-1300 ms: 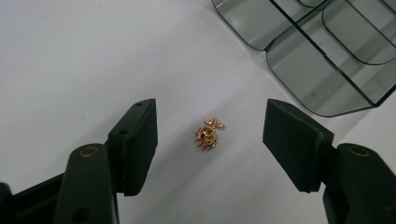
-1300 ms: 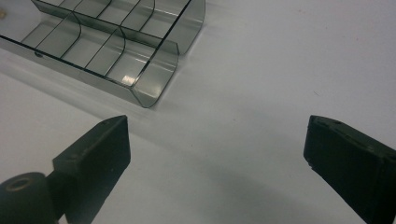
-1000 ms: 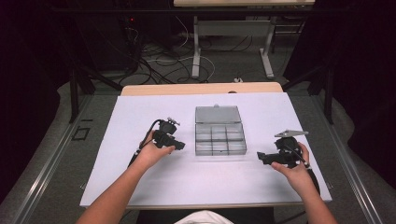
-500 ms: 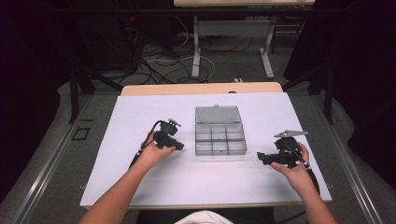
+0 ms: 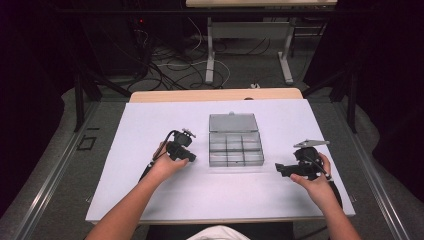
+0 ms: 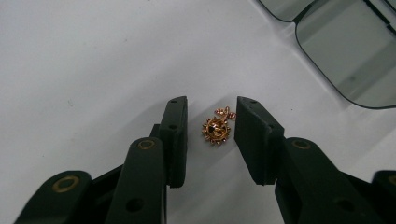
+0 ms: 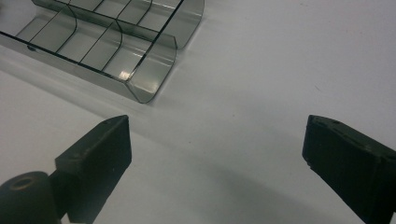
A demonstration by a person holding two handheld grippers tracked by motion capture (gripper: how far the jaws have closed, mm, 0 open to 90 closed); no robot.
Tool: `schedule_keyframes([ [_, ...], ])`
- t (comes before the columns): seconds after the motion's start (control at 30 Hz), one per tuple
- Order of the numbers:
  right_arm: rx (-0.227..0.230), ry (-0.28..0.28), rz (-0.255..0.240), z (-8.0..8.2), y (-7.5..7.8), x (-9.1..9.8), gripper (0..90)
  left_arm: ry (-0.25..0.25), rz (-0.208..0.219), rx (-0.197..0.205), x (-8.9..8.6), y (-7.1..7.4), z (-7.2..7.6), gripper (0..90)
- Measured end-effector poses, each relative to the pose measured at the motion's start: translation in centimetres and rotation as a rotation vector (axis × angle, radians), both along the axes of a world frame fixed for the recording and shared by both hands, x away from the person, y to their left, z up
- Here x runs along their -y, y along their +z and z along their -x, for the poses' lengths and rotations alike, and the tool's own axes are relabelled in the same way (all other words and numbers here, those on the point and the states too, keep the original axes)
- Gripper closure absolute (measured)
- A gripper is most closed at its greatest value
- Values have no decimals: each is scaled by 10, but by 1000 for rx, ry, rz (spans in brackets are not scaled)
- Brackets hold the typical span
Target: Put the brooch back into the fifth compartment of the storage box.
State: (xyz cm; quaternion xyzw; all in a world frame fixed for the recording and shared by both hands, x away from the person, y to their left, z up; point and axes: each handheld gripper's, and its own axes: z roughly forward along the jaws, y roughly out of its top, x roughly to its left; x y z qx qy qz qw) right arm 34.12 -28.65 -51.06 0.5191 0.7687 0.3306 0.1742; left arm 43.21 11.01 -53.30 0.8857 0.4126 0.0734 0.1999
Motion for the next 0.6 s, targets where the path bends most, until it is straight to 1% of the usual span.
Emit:
schedule_keyframes([
  [0.03,0,0,0,0,0,0,77,2,1,1,0,0,0,657],
  [0.07,0,-1,-1,0,0,0,77,14,6,-2,0,0,0,665],
  [0.1,2,3,-2,0,0,0,77,19,10,1,0,-1,0,682],
  [0.17,2,3,-3,-1,0,1,78,16,-1,2,0,0,0,693],
  [0.23,2,3,-3,-1,0,1,78,20,-2,2,1,0,1,699],
  [0.27,2,3,-4,-1,0,1,78,24,1,1,1,0,1,723],
  [0.33,3,0,-4,-1,0,1,78,14,-8,2,1,0,1,731],
  [0.43,2,3,-5,-1,0,1,79,19,-2,0,1,0,1,737],
  [0.6,3,3,-2,-1,-1,1,80,18,-8,-9,2,1,2,766],
])
